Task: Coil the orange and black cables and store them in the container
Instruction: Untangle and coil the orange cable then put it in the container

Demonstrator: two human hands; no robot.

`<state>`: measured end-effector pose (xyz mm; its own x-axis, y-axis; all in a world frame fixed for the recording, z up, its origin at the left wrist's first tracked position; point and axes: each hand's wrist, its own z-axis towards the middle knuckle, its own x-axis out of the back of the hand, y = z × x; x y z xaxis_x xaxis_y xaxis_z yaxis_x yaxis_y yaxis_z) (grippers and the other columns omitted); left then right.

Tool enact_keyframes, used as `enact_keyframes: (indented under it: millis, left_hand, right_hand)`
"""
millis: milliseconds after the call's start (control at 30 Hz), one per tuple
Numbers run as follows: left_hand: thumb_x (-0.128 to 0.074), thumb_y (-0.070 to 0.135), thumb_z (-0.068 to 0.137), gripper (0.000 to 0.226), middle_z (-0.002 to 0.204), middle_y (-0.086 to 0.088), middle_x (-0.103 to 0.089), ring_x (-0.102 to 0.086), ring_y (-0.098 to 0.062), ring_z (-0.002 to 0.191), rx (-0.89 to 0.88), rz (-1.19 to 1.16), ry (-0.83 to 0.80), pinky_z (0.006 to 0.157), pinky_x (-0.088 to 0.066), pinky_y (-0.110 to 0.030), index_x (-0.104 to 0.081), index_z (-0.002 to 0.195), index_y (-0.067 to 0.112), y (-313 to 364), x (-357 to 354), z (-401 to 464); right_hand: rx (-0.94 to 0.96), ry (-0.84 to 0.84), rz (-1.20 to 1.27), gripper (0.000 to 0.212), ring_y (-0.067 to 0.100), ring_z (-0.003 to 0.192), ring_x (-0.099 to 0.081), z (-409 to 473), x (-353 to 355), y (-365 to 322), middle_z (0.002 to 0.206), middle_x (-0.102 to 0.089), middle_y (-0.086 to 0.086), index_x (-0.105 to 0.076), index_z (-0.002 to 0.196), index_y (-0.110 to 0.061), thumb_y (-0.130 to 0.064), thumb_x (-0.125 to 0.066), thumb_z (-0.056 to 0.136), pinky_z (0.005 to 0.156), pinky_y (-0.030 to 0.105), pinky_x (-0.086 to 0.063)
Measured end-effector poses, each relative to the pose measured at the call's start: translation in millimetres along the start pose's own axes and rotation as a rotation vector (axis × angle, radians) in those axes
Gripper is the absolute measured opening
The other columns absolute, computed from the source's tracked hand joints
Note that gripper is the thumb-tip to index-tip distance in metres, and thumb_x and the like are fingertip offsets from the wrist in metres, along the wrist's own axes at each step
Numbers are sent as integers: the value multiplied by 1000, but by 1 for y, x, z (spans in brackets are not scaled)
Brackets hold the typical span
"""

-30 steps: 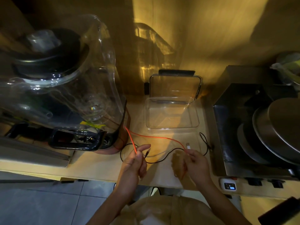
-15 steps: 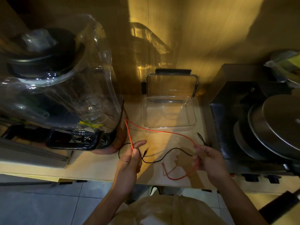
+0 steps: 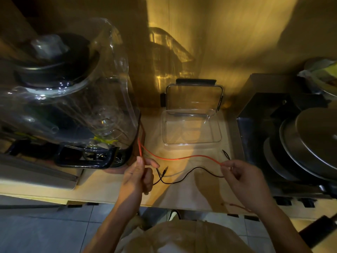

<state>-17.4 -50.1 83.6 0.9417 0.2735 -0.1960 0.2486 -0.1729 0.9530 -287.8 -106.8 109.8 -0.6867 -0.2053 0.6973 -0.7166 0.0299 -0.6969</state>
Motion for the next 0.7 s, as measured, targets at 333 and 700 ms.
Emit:
enact_keyframes:
  millis: [333,700]
  left_hand:
    - [-41,21,103,27,59,7,-46,-47,-6,56,-193,482,-181,55,-41,-18,-63,118,17,29,-18,24]
    - [-36,35,101,26,92,3,-69,-63,-18,85,-245,1186,-421,75,-52,-38,-59,114,31,4,-15,46]
  right_hand:
    - [188,-176,-235,9,-9,64,-57,1,12,-22,61,-55,-41,-69,91,-39,-37,-60,91,51,16,-33]
    - [252,-206,-99,18,9,65,-62,1,11,-16,68,-67,-4,-68,85,-36,-42,-52,92,59,33,-51]
